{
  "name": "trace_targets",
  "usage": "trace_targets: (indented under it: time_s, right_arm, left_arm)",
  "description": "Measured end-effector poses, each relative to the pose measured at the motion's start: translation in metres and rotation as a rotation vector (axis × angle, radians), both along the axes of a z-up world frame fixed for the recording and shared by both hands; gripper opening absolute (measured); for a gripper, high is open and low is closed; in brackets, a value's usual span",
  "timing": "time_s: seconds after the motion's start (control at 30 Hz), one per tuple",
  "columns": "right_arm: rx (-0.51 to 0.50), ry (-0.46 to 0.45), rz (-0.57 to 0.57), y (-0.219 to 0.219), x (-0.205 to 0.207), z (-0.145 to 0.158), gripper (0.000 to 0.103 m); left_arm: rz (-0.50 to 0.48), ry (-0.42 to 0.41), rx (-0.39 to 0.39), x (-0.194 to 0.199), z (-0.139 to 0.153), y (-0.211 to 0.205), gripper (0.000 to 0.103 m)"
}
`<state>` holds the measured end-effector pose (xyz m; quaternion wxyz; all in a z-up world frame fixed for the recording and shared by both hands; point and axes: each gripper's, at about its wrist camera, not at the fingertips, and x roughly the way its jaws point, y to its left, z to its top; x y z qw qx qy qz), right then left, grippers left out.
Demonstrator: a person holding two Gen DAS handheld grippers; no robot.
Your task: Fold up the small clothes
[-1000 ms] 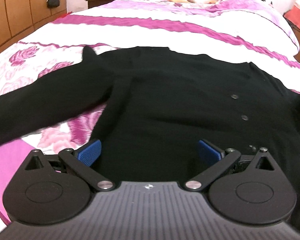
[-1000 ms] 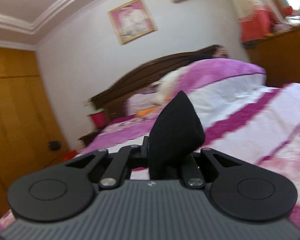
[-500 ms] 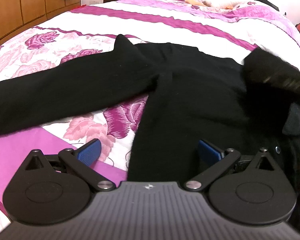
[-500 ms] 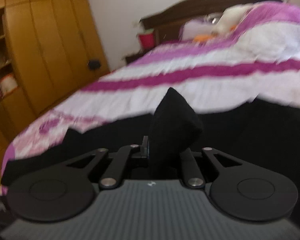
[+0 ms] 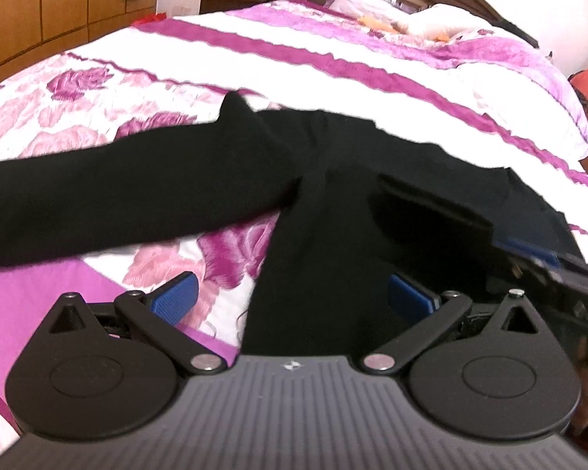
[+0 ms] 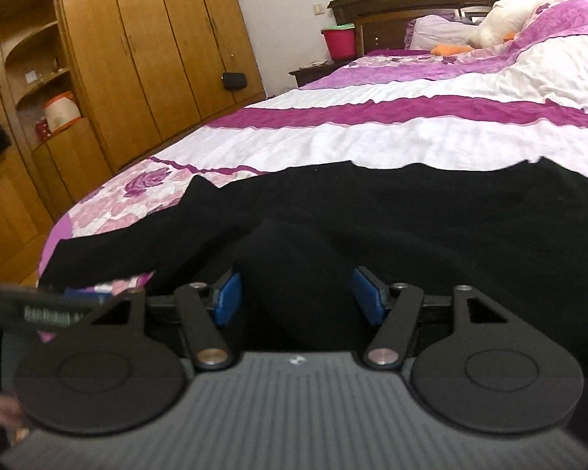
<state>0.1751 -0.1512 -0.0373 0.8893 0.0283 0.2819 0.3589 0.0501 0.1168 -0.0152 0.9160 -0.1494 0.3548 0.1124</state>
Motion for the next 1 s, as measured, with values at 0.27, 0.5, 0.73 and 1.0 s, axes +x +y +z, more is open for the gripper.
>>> trace_targets:
  time_s: [0.27,0.5,0.73,1.0]
  right_arm:
    - [-0.076,0.015,-0.056,-0.06,0.002,-0.006,0.066]
    - [-0.101,-0.013,-0.16,-0.109,0.02,0.0,0.066]
    - [-0.119,0.004,-0.369,-0.155,0.076,-0.004,0.066]
    - [-0.037,0.091,-0.489,-0.178,0.142,-0.023,0.066]
  left_arm:
    - [-0.052,-0.076,-0.037,0.02,0.024,-0.014,0.103]
    - [-0.082,-0.065,0.032,0.066,0.016,-0.028,0.103]
    - [-0.036,-0.025,0.04,0.101,-0.005,-0.021,0.103]
    - [-0.02,-0.001,0.039,0.113,-0.018,-0.014,0.103]
